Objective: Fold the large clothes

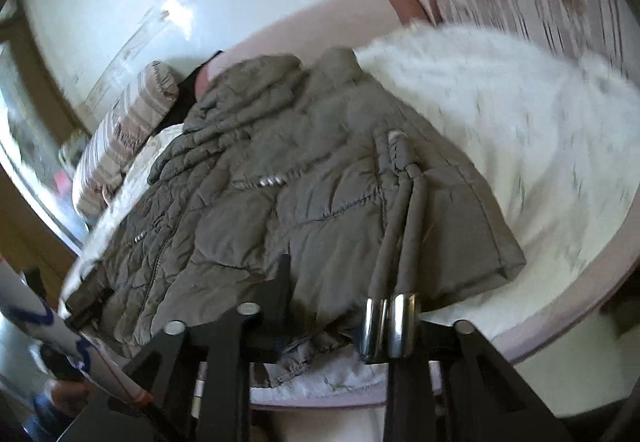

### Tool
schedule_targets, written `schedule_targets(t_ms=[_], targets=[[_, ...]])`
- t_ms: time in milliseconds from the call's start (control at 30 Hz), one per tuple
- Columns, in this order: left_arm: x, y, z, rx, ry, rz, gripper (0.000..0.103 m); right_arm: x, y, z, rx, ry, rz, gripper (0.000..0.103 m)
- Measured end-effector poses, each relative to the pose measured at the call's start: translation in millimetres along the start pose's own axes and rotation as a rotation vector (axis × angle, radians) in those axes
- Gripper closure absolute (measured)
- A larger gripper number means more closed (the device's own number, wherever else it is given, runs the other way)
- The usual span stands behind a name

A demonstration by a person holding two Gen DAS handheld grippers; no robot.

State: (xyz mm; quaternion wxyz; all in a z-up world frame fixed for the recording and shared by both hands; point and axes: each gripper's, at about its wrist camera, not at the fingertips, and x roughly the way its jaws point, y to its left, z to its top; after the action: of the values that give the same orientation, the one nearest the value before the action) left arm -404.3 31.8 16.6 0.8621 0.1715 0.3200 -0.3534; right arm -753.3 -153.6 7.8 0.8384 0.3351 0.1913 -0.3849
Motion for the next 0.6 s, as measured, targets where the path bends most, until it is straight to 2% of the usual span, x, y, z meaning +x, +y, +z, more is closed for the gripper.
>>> schedule_targets(t_ms=[100, 167, 233, 300, 400, 467, 567, 600], targets=[[-3.2, -2.7, 0.6, 0.021, -0.018, -0.005, 0.055, 3.1, 8.5, -1.5, -0.052, 0.004, -0.033, 0.082], [-3.7, -4.3, 0.1, 0.030, -0.019, -0.010, 0.057, 7.5, 2.2, -1.3, -0.025, 0.024, -0.022, 0.082], [-3.9, -5.4, -0.2, 0.036, -0.020, -0.007, 0.057, 8.1, -1.1, -0.8, -0.013, 0.024, -0.013, 0.081], [-1.4, -5.6, -0.4, 0.031, -0.013, 0.006, 0.048, 7.8, 0.4, -2.5, -0.025, 0.027, -0.013, 0.076], [2.4, -0.8, 0.2, 0.003, 0.003, 0.006, 0.042, 10.1, -0.4, -3.7, -0.015, 0.035, -0.017, 0.075], [2.3, -1.4, 0.3, 0.008, 0.001, 0.004, 0.044, 10.6, -2.0, -3.5, -0.010, 0.036, -0.014, 0.077], [-0.1, -6.4, 0.9, 0.033, -0.014, 0.002, 0.054, 10.4, 1.2, -3.3, -0.026, 0.036, -0.026, 0.079], [-0.9, -7.5, 0.9, 0.039, -0.017, 0.006, 0.055, 11.0, 2.2, -3.6, -0.034, 0.039, -0.034, 0.079]])
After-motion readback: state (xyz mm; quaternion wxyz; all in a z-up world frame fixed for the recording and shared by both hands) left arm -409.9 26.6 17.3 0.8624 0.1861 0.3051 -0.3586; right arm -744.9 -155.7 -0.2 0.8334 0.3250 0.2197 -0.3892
